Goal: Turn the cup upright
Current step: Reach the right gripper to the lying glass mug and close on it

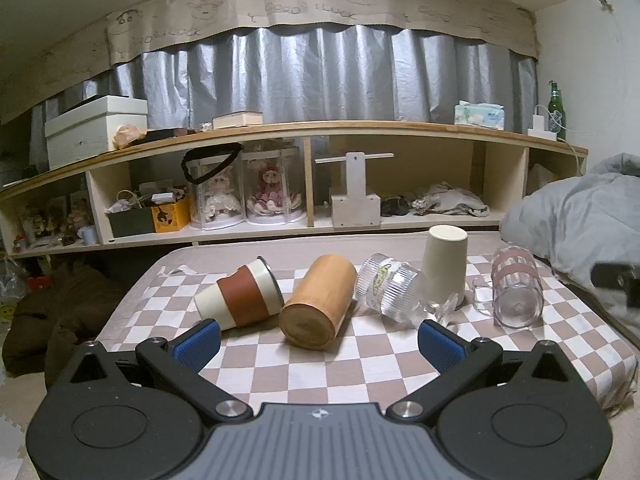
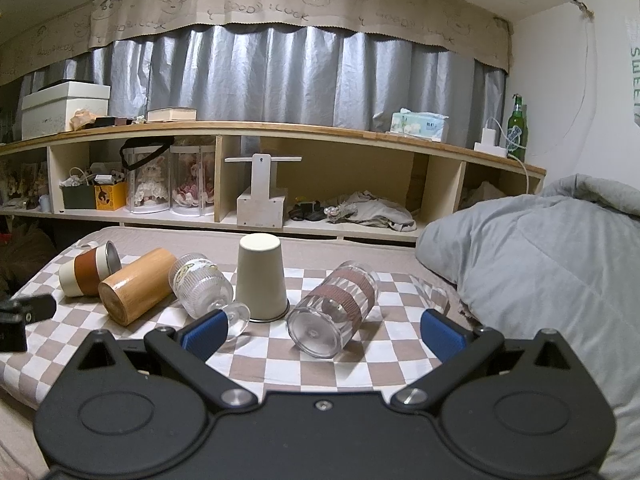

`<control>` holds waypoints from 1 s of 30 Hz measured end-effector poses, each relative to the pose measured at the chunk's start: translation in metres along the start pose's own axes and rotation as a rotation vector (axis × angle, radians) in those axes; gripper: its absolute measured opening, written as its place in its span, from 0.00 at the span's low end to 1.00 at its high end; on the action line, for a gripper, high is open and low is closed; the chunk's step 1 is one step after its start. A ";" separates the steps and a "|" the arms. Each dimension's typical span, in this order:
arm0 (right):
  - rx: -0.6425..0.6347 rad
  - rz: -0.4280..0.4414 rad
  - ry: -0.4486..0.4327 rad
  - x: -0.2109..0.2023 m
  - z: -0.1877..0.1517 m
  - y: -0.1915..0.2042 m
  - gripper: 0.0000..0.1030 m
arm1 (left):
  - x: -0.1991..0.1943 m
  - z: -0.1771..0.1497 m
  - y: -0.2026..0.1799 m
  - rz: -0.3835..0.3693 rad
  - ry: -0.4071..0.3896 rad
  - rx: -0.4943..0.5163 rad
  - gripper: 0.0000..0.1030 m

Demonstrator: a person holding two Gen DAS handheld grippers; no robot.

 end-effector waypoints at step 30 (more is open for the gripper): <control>0.574 0.175 0.525 0.221 0.062 -0.065 0.91 | 0.016 -0.002 0.000 -0.118 0.055 0.032 1.00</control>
Point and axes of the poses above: each gripper's, at about its wrist camera, not at the fingertips, and x roughly the way its jaws point, y to its left, z to its top, the point moved 1 cm from there along x, roughly the way its jaws point, and after that the axes turned 14 degrees about y, right-handed, at the moved point
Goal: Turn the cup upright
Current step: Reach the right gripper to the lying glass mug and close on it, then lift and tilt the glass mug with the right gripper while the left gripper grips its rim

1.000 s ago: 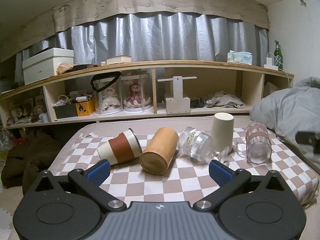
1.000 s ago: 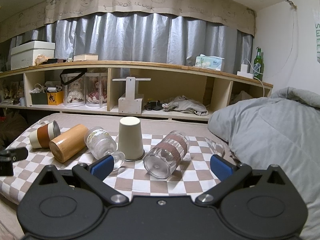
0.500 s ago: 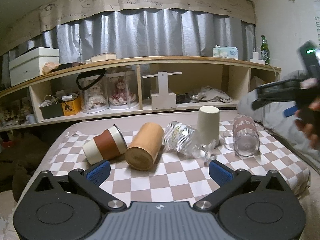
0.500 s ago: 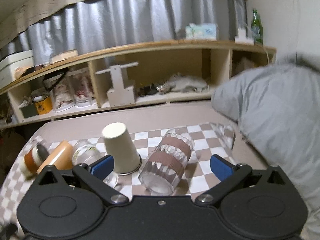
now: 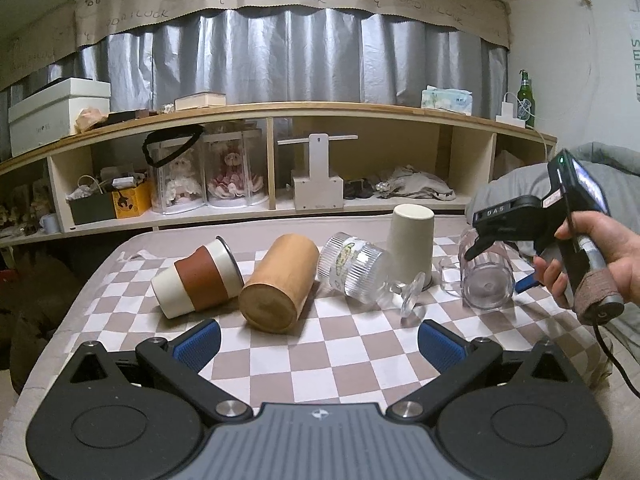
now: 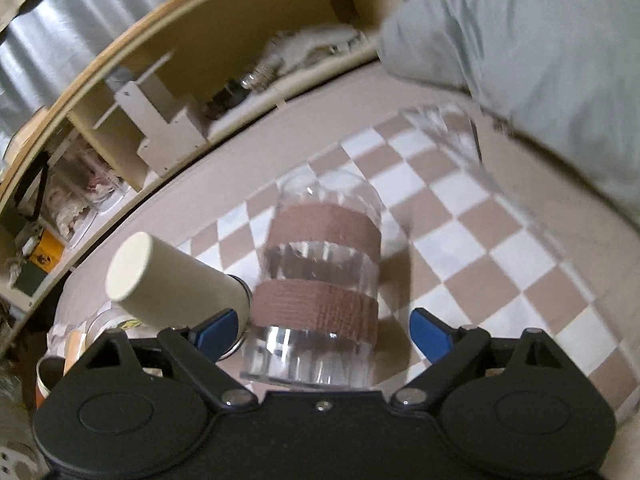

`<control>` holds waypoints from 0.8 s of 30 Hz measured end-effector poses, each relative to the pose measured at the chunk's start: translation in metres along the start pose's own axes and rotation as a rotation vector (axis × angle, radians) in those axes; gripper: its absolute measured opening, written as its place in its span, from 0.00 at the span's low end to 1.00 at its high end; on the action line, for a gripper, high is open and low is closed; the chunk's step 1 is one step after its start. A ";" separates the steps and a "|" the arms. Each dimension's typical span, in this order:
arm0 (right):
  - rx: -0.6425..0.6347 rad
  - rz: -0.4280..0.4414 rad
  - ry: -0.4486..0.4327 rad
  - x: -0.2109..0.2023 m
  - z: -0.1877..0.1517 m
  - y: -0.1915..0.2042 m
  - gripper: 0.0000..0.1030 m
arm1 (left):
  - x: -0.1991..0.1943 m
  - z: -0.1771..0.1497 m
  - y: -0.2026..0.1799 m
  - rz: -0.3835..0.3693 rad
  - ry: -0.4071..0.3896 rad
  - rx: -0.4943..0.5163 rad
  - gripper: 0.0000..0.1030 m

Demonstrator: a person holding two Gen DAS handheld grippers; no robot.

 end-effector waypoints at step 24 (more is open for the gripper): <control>-0.133 0.134 0.128 -0.046 -0.109 -0.028 0.73 | 0.016 0.025 -0.003 -0.265 0.146 -0.090 0.99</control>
Point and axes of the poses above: each gripper's, at about its wrist camera, not at the fingertips, and x roughly the way its jaws point, y to its left, z to its top, the point moved 1 cm from there along x, roughly the way its jaws point, and after that the axes turned 14 degrees about y, right-handed, at the moved point
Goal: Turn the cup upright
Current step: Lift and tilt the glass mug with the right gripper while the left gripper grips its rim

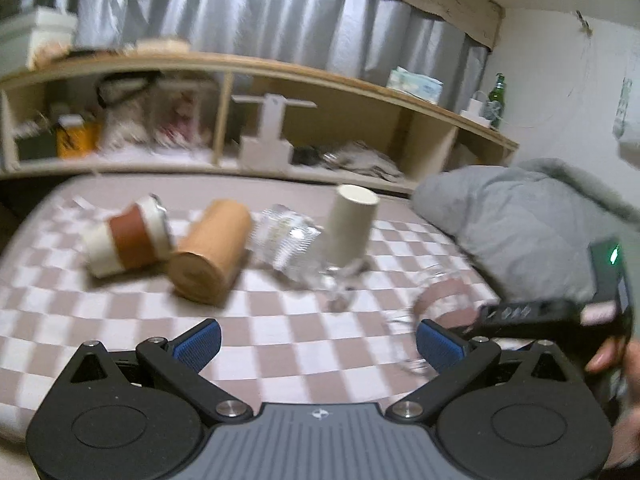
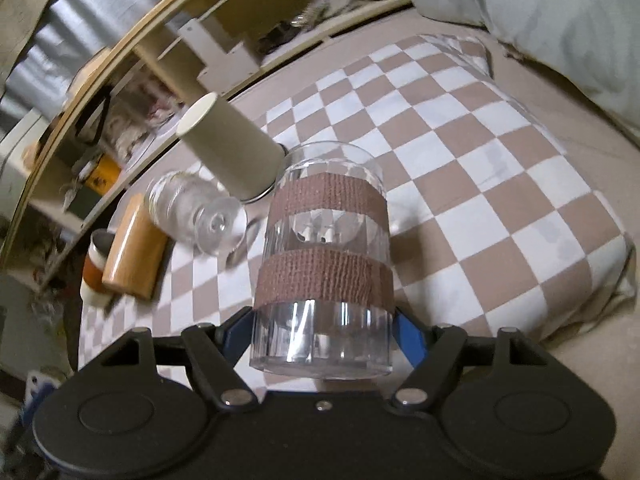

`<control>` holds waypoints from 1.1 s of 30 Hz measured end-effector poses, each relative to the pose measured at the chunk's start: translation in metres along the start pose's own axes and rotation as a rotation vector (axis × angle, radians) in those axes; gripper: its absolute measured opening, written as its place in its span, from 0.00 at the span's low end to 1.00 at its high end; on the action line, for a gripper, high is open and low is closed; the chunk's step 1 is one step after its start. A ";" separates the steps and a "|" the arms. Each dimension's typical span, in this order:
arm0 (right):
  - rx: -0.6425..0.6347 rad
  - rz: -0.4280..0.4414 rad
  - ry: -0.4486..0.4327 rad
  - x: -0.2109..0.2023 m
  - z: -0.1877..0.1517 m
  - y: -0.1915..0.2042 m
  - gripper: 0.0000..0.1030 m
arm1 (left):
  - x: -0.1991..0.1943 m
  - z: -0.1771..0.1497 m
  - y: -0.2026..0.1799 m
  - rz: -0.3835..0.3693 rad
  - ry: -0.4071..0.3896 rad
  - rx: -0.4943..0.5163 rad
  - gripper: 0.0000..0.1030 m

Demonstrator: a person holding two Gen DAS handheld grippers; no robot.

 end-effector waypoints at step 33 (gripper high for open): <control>-0.276 -0.023 -0.190 -0.038 -0.026 -0.015 0.82 | 0.233 0.118 -0.120 -0.191 0.602 0.049 0.75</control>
Point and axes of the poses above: each gripper's, at about its wrist camera, not at the fingertips, and x roughly the way its jaws point, y to its left, z to its top, the point moved 1 cm from there along x, roughly the way its jaws point, and after that the axes turned 14 degrees about y, right-handed, at the moved point
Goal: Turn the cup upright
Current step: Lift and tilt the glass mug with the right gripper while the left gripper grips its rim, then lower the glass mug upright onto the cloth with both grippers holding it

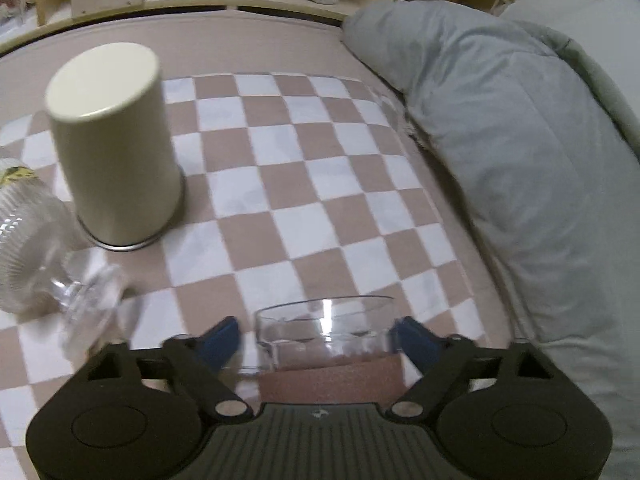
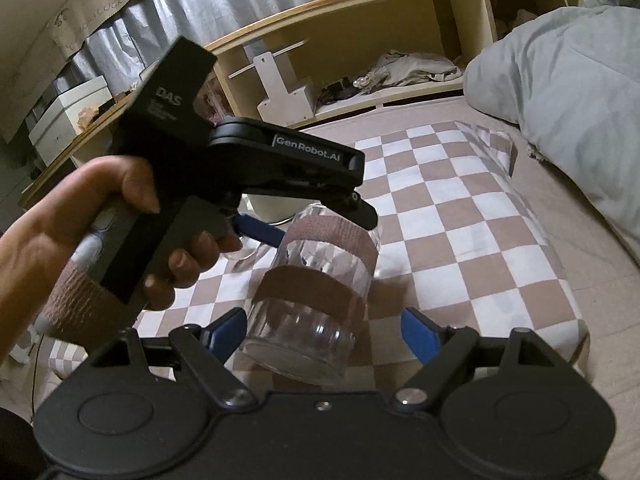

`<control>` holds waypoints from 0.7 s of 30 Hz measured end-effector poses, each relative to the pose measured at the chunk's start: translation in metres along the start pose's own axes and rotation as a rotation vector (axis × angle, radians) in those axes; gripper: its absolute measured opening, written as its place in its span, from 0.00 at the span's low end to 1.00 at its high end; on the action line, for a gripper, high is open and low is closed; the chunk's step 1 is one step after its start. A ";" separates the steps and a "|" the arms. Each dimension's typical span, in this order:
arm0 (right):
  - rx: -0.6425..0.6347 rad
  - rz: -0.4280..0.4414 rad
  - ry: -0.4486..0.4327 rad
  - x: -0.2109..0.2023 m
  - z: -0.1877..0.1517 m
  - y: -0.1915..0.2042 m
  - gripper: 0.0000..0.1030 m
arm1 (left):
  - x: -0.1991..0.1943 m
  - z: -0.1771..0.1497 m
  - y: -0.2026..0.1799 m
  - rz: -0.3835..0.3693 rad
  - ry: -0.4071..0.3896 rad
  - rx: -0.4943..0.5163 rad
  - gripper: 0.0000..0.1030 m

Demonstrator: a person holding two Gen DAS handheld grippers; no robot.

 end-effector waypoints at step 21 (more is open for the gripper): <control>0.019 -0.011 -0.050 -0.008 0.005 -0.027 0.65 | -0.051 -0.027 -0.091 0.152 -0.273 0.311 0.74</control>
Point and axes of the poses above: each gripper's, at about its wrist camera, not at the fingertips, and x roughly the way its jaws point, y to its left, z to its top, the point moved 1 cm from there along x, roughly the way its jaws point, and after that the axes turned 14 degrees about y, right-handed, at the moved point
